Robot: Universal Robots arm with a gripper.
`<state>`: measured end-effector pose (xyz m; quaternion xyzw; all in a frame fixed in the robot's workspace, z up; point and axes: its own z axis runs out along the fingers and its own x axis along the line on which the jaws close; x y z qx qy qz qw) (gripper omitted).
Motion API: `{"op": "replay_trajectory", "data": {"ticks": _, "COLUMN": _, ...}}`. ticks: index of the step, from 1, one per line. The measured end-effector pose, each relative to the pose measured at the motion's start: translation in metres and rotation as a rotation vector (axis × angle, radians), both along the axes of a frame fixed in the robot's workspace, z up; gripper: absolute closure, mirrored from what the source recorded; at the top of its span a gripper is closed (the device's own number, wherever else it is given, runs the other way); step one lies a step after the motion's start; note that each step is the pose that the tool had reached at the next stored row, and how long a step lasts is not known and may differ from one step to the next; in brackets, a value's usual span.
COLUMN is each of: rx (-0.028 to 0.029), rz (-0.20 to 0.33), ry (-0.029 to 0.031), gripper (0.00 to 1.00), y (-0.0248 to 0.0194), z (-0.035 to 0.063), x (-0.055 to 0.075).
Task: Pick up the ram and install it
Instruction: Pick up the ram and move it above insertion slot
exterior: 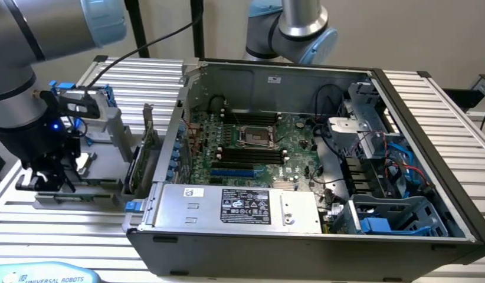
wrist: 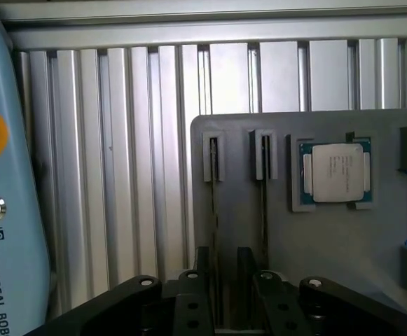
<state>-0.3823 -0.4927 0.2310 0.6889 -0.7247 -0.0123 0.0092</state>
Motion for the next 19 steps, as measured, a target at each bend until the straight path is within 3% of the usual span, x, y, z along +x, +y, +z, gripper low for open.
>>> {"op": "replay_trajectory", "data": {"ticks": 14, "rx": 0.0007, "rz": 0.000, "ry": 0.0000, "gripper": 0.69, "y": 0.0000, "z": -0.0254, "x": 0.000}}
{"op": "replay_trajectory", "data": {"ticks": 16, "rx": 0.0031, "rz": 0.001, "ry": 0.0001, "gripper": 0.69, "y": 0.0000, "z": -0.0287, "x": 0.000}}
{"op": "replay_trajectory", "data": {"ticks": 19, "rx": 0.0115, "rz": 0.003, "ry": 0.0001, "gripper": 0.69, "y": 0.0000, "z": -0.0315, "x": -0.001}}
